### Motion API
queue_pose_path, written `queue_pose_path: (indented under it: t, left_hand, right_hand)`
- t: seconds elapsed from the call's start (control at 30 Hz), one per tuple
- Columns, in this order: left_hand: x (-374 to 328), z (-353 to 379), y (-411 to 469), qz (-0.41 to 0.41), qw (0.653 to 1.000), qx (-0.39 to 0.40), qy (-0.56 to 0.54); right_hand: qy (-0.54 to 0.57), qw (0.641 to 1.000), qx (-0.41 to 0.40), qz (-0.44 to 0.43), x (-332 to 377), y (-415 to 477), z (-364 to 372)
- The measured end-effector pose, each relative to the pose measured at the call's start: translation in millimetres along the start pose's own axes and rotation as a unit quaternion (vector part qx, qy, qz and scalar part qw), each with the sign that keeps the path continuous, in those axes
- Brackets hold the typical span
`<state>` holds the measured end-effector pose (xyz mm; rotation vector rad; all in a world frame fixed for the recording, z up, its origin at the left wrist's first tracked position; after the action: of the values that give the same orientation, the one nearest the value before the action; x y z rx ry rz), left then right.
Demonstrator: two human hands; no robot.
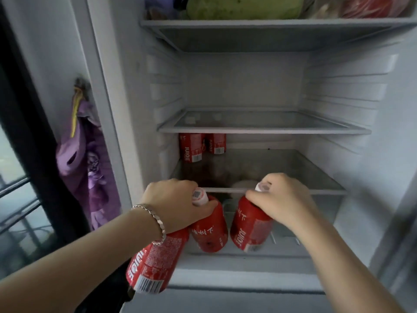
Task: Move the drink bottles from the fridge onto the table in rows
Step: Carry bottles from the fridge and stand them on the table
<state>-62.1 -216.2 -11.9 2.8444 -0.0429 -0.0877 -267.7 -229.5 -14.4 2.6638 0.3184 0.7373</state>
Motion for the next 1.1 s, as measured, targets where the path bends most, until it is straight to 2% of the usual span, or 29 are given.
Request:
queue_pose_path:
  t: [0.1, 0.2, 0.3, 0.47, 0.63, 0.77, 0.93, 1.1]
  left_hand:
    - [12, -1, -53, -0.068, 0.997, -0.033, 0.028]
    - [23, -2, -119, -0.146, 0.985, -0.062, 0.063]
    - [31, -5, -195, -0.236, 0.965, -0.046, 0.101]
    - [36, -20, -339, -0.364, 0.911, -0.043, 0.19]
    - [11, -54, -488, -0.496, 0.837, -0.036, 0.23]
    - [-27, -85, -615, -0.602, 0.769, -0.03, 0.213]
    - [-98, -117, -787, -0.671, 0.695, -0.047, 0.252]
    - [-183, -138, -961, -0.779, 0.576, -0.008, 0.249]
  right_hand:
    - [-0.025, 0.992, 0.1, -0.079, 31, -14, 21]
    - [-0.043, 0.972, 0.157, -0.169, 63, -39, 44]
    - [-0.049, 0.937, 0.214, -0.272, 96, -78, 64]
    - [-0.031, 0.867, 0.259, -0.425, 153, -166, 87]
    - [-0.007, 0.765, 0.308, -0.566, 217, -294, 97]
    - [0.03, 0.674, 0.288, -0.68, 262, -422, 85]
    - [0.084, 0.56, 0.279, -0.776, 304, -604, 38]
    - [0.106, 0.44, 0.322, -0.832, 322, -798, -22]
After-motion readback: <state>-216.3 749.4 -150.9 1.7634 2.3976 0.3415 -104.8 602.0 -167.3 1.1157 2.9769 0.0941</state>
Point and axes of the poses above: each hand's wrist, its own y-axis towards the middle knuckle, its own z-axis out of the palm, x = y × z, the point moved 2 cm from there along y, towards the middle knuckle, and after that the axes turned 9 degrees about -z, right-handed, at the moved point
